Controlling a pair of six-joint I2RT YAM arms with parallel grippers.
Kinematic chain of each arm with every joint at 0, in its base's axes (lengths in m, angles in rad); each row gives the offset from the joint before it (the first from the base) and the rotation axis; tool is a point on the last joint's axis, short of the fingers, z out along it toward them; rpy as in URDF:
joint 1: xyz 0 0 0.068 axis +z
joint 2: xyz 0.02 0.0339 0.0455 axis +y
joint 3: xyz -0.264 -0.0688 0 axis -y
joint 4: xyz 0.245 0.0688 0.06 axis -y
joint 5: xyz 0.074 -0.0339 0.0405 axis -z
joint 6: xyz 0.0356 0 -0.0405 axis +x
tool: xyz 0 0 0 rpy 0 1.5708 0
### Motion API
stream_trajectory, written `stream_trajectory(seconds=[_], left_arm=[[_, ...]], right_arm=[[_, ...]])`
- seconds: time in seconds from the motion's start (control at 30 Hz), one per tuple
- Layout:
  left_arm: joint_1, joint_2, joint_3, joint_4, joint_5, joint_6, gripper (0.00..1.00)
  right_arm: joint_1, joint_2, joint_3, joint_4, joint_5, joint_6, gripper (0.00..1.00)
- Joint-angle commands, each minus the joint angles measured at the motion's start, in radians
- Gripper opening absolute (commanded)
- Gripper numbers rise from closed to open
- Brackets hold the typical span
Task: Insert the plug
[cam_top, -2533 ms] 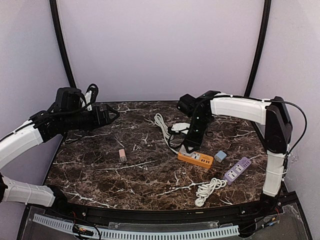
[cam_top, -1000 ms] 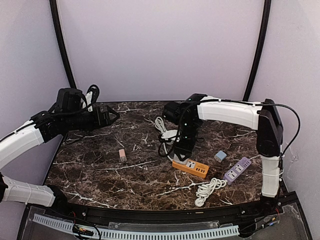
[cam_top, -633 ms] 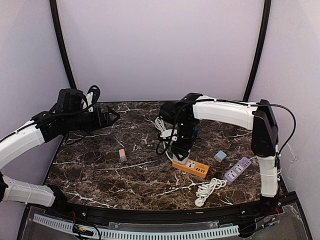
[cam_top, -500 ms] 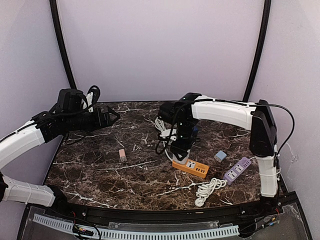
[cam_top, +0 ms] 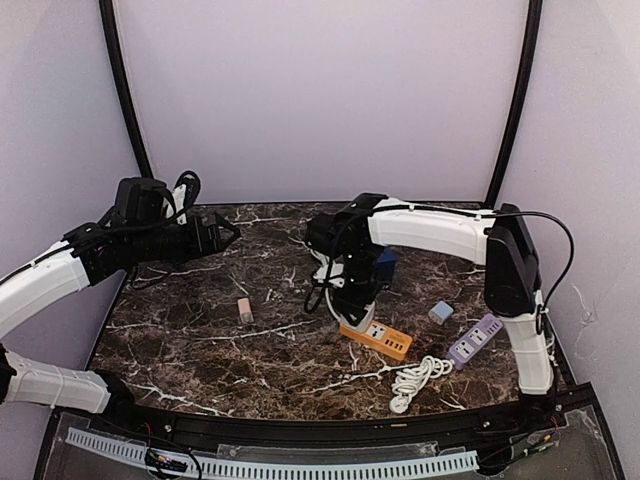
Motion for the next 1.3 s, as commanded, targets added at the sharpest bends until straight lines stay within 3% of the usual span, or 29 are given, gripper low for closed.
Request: stream_trajectory(seconds=[0.0,0.53,0.8,1.27], left_arm=[[0.004,-0.017,-0.016,-0.021,-0.003,0.012,0.90],[0.004,-0.070,-0.018,-0.073,-0.018,0.031,0.90],[0.004,-0.090,-0.012,-0.107,-0.029,0.037,0.90],[0.004,-0.122,-0.015,-0.143,-0.037,0.013,0.89]], right_arm=[[0.033,0.064,-0.058,0.153,0.043,-0.083,0.00],[0.038,0.090,-0.042,0.132,0.019,-0.022,0.00],[0.034,0.136,0.052,0.139,-0.044,0.047,0.00],[0.041,0.220,0.233,0.160,-0.003,0.109,0.00]])
